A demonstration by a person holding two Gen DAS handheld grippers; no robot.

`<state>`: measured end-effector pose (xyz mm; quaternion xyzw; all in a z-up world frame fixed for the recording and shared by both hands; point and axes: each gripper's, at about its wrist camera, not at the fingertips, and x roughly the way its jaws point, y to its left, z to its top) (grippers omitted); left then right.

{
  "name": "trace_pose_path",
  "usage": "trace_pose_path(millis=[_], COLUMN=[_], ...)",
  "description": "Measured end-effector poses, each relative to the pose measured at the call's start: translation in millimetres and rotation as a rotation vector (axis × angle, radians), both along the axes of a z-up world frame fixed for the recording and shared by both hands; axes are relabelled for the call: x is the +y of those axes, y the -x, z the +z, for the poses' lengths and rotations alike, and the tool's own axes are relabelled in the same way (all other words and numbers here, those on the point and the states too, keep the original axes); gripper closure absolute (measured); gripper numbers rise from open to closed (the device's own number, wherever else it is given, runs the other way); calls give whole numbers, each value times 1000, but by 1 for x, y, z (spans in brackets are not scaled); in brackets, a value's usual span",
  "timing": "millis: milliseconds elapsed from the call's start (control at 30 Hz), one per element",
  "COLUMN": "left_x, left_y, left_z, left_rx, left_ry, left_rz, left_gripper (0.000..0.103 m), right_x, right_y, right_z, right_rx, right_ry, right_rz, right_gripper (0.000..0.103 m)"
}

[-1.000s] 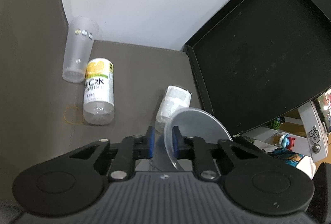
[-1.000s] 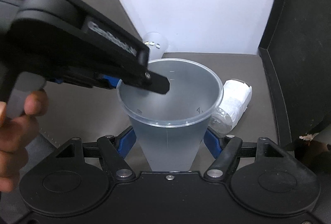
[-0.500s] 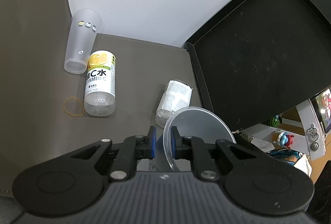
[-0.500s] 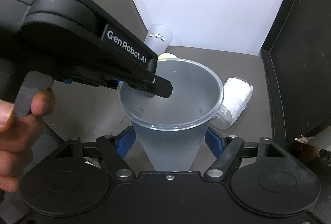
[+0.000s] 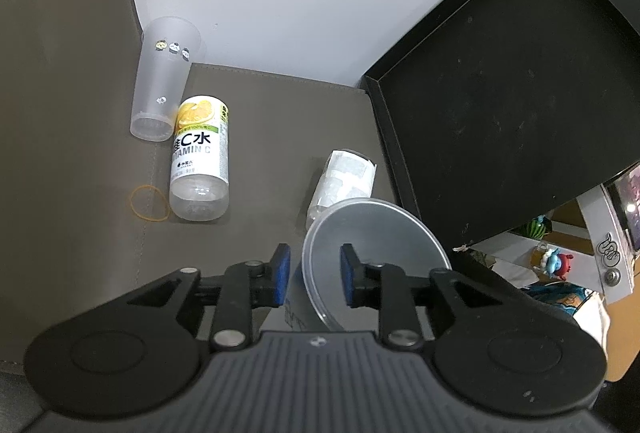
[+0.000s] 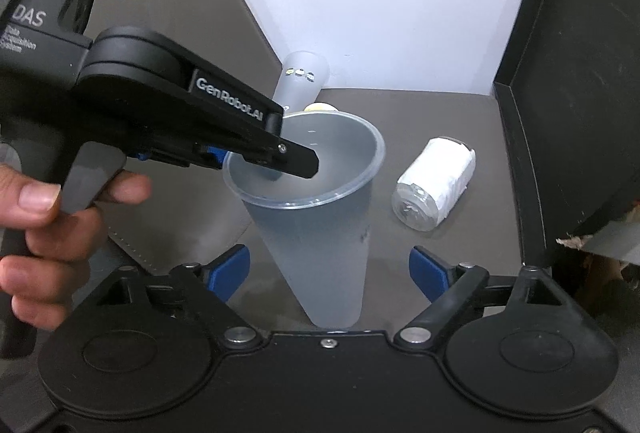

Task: Flip cup upright
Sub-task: 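Open the right gripper and release the upright cup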

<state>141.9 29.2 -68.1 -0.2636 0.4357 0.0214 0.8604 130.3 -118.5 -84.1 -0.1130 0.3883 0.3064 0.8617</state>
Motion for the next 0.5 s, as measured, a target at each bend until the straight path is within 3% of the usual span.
trace_pose_path(millis=[67, 500], left_x=[-2, -2], left_y=[1, 20], left_z=[2, 22], left_rx=[3, -23], left_ry=[-32, -56], left_rz=[3, 7], left_gripper=[53, 38], right_x=[-5, -23], right_y=[-1, -3], right_z=[0, 0], right_rx=[9, 44], right_ry=[-10, -63], right_rz=[-7, -43], right_gripper=[16, 10])
